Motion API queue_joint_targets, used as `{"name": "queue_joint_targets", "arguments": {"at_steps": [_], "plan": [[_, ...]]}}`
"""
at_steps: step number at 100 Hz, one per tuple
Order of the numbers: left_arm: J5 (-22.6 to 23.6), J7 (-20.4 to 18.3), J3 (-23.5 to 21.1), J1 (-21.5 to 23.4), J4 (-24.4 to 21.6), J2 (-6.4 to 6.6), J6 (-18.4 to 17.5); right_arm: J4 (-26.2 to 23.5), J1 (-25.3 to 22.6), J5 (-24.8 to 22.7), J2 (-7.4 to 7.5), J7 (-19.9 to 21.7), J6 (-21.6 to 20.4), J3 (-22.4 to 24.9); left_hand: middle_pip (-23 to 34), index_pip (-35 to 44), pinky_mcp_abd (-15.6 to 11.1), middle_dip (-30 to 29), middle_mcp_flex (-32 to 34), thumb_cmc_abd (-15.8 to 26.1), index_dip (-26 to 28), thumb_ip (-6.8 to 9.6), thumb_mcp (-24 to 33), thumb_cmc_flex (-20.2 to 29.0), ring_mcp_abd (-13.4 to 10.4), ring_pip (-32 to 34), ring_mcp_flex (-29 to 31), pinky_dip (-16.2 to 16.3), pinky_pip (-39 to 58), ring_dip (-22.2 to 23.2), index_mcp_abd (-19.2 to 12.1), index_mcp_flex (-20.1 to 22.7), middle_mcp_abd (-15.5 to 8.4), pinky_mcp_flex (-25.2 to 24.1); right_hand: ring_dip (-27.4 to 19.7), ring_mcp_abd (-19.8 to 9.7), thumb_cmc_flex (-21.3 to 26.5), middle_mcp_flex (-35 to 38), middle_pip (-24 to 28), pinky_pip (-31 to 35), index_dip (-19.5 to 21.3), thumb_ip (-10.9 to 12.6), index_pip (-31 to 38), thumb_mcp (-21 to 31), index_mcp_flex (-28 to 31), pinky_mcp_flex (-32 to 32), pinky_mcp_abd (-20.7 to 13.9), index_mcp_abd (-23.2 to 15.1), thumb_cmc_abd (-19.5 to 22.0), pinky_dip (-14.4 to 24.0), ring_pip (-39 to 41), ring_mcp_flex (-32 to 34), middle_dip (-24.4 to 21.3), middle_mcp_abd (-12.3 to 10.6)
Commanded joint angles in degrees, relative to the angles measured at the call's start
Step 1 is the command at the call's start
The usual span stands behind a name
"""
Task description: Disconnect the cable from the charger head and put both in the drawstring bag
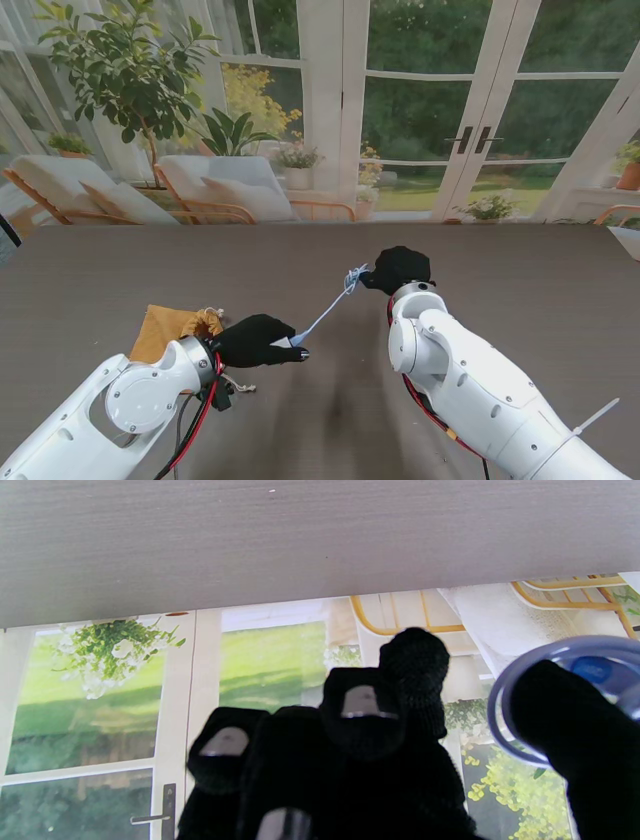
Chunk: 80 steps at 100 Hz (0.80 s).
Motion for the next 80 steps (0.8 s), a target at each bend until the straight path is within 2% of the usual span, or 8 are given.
{"name": "queue_joint_targets", "arguments": {"at_steps": [1,40,56,74,80], "plan": [[0.3,-1.9,-0.1,1.2,-0.5,0.62,0.1,1.6,1.1,-0.4,0.57,0.4,1.3,1.0,0.4,4.1,-4.0,0.1,-0.8,1.1,0.4,1.59,3.2,3.9,0.8,-0.9,-0.2,1.1,6.6,-0.4,-3.8,3.9,-1.0,-0.8,0.6,-9.8,8.1,3.5,5.9,13.6,2.4,6.4,4.0,8.2,5.3,32.4,-7.5,8.0,7.0,1.8,1.5,-0.2,0.5,10.3],[1.4,-2.7,-1.0,2.6,-2.0,0.86,0.9,2.6,1.9,-0.3,0.46,0.3,2.2,0.8,0.5,4.3,-4.1,0.1,-0.9,1.2,0.4,1.59,3.1,3.9,0.6,-0.9,-0.2,1.0,6.6,-0.4,-3.9,3.8,-1.2,-0.9,0.6,-10.2,8.0,3.5,6.0,13.6,2.6,6.5,3.9,8.0,5.1,32.4,-8.1,7.8,7.0,1.6,1.4,-0.1,0.6,9.8],[1.0,-2.0,-0.8,2.0,-0.8,0.66,0.8,0.9,0.4,-0.6,0.57,-0.3,1.1,1.9,0.1,3.9,-4.3,0.0,-1.4,1.1,0.3,1.58,3.0,3.8,0.5,-1.2,-0.7,0.9,6.3,-0.6,-4.1,3.4,-1.2,-1.3,0.6,-10.4,7.9,3.5,6.0,13.6,2.7,6.6,3.8,7.7,4.9,32.4,-8.1,7.6,7.2,1.6,1.4,-0.1,0.6,9.6],[0.0,-0.8,0.6,-0.4,2.4,0.24,0.3,-2.5,-2.2,-2.0,0.88,-1.7,-1.7,4.0,-5.8,0.6,-6.0,-3.5,-4.4,0.5,-2.4,1.62,2.8,4.0,-0.7,-8.0,-4.8,-2.9,3.9,-3.5,-5.3,1.1,-1.5,-3.9,0.6,-10.7,7.8,3.5,5.9,13.6,2.8,6.6,3.7,7.3,4.7,32.4,-8.5,7.2,7.6,1.4,1.3,-0.1,0.6,8.9],[-0.4,-0.4,1.2,-1.4,3.6,0.09,0.2,-3.5,-2.9,-3.1,1.12,-2.1,-3.0,4.7,-10.1,-1.0,-6.8,-6.7,-6.5,-0.4,-6.0,0.16,1.2,5.9,-1.3,-12.8,-7.4,-6.0,3.1,-6.2,-6.0,-0.8,-1.5,-5.7,0.6,-10.7,7.8,3.5,5.9,13.6,2.8,6.6,3.7,7.1,4.6,32.4,-8.5,7.2,7.7,1.4,1.2,-0.1,0.6,8.9]]}}
